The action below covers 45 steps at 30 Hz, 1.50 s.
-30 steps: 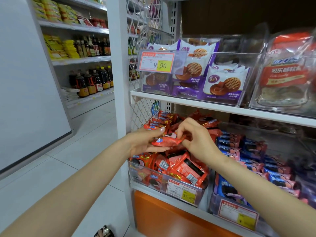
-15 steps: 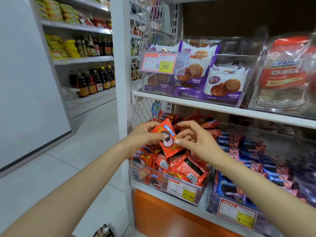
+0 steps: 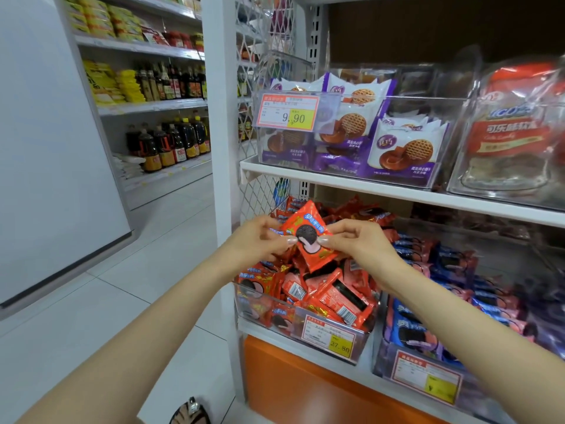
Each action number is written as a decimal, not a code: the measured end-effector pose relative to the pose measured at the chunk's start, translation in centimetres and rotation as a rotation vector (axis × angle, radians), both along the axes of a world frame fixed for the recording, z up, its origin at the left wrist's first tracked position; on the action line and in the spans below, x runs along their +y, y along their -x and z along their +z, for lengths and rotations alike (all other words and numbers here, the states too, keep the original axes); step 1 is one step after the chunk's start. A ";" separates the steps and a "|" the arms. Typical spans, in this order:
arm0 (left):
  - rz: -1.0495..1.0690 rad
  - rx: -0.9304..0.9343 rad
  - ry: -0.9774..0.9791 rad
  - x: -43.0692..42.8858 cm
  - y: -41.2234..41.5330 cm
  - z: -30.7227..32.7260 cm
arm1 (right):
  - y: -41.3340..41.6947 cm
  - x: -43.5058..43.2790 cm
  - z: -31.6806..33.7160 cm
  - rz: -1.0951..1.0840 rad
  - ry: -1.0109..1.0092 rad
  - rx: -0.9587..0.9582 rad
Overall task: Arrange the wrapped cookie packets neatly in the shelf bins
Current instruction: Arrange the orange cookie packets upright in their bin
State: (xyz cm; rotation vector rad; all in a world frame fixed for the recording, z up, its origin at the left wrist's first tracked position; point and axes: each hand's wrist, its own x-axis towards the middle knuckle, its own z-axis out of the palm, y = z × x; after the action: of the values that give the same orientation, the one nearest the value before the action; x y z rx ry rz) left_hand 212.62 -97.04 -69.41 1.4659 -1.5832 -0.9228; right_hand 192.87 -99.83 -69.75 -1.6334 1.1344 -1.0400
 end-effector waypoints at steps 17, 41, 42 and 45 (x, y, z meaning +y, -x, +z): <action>0.223 -0.603 0.171 3.5 -4.6 -2.7 | -8.9 -5.4 -1.9 -0.115 0.458 1.028; 0.075 -1.035 0.214 -2.8 -0.7 -5.2 | 3.4 1.4 -1.0 0.053 0.323 0.802; 0.098 -1.036 0.214 -2.8 -0.7 -5.1 | 3.4 1.6 -1.0 0.054 0.328 0.826; 0.086 -1.032 0.237 -3.1 -0.7 -4.9 | 3.5 2.0 -0.9 0.059 0.342 0.916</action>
State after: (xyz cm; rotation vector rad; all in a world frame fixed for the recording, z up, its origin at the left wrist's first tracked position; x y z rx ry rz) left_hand 213.34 -100.18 -74.29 1.9329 -2.1901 0.1685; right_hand 189.37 -97.87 -70.66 -2.5217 1.5066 -0.4253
